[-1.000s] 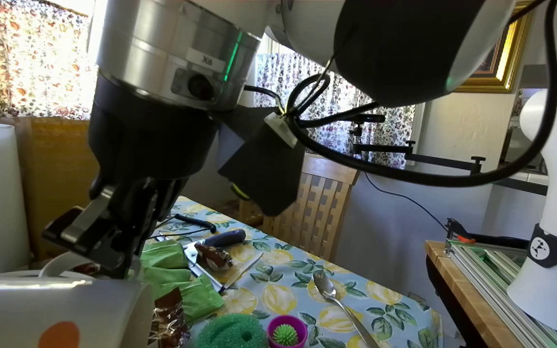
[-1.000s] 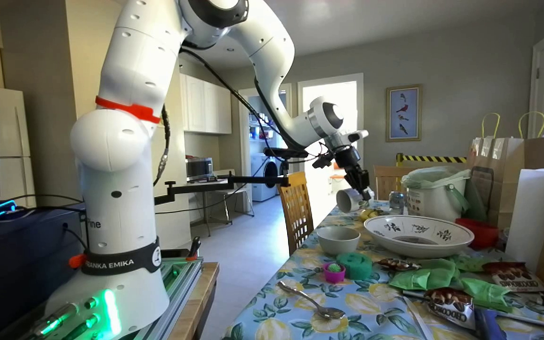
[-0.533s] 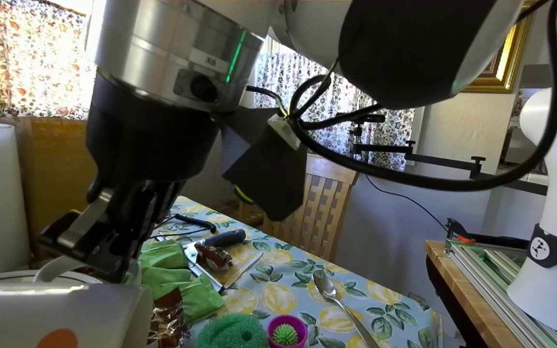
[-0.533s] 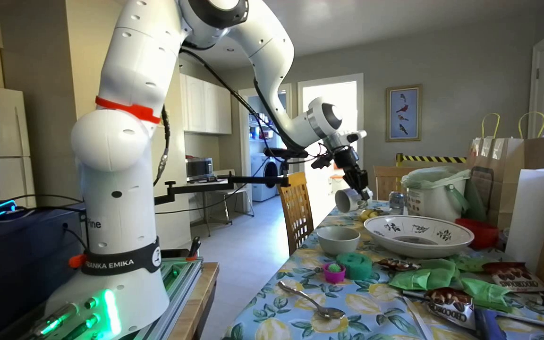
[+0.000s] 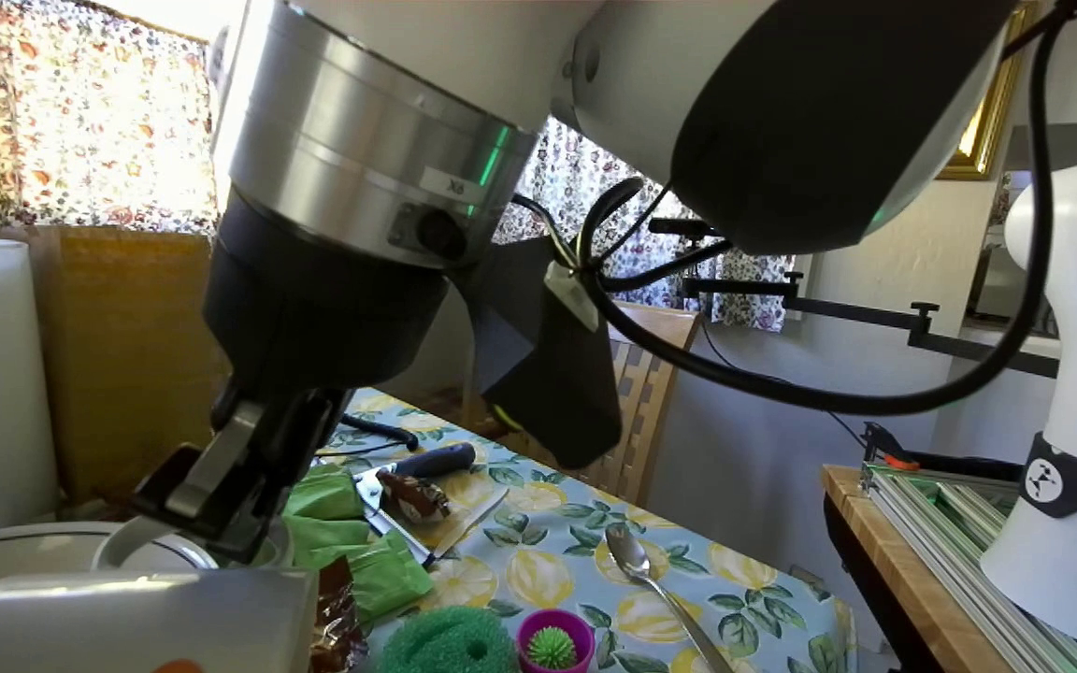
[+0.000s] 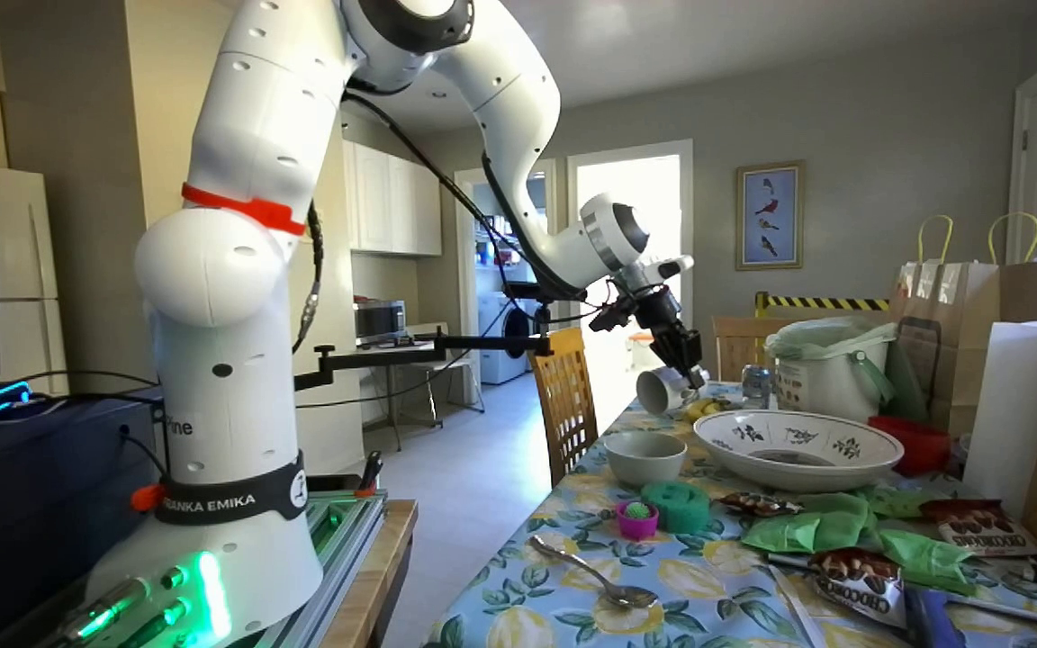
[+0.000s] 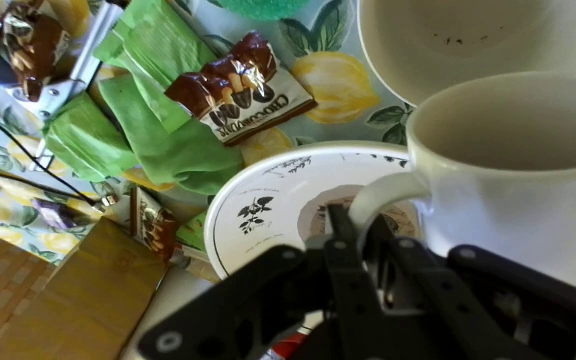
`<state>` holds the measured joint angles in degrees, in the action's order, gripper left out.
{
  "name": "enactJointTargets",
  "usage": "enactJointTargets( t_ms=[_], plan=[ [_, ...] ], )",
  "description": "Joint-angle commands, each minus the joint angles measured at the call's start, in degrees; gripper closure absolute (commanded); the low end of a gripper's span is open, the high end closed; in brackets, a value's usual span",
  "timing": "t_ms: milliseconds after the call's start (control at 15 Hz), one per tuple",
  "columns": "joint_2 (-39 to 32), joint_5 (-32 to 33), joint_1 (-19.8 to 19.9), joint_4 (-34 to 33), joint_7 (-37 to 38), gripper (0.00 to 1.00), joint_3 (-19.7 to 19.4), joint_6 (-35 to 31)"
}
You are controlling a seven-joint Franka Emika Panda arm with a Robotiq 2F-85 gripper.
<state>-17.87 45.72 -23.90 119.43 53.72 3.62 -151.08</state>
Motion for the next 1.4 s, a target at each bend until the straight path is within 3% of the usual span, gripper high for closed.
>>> enactJointTargets(
  t_ms=[0, 333, 467, 533, 1000, 1067, 1333],
  plan=[
    [1.7, 5.5, 0.3, 2.4, 5.1, 0.97, -0.9, -3.5],
    [1.5, 10.5, -0.7, 3.1, 7.9, 0.97, -3.2, -6.4],
    [0.0, 7.9, -0.1, 1.7, 3.8, 0.97, -2.2, -3.9],
    [-0.1, 7.9, -0.1, 1.7, 3.6, 0.89, -2.2, -3.6],
    [-0.6, 7.9, -0.1, 1.7, 3.6, 0.89, -2.2, -3.3],
    [-0.8, 8.7, -0.2, 1.5, 3.8, 0.97, -2.3, -4.2],
    [-1.6, 10.4, -0.6, 0.9, 5.2, 0.97, -2.8, -6.1]
  ],
)
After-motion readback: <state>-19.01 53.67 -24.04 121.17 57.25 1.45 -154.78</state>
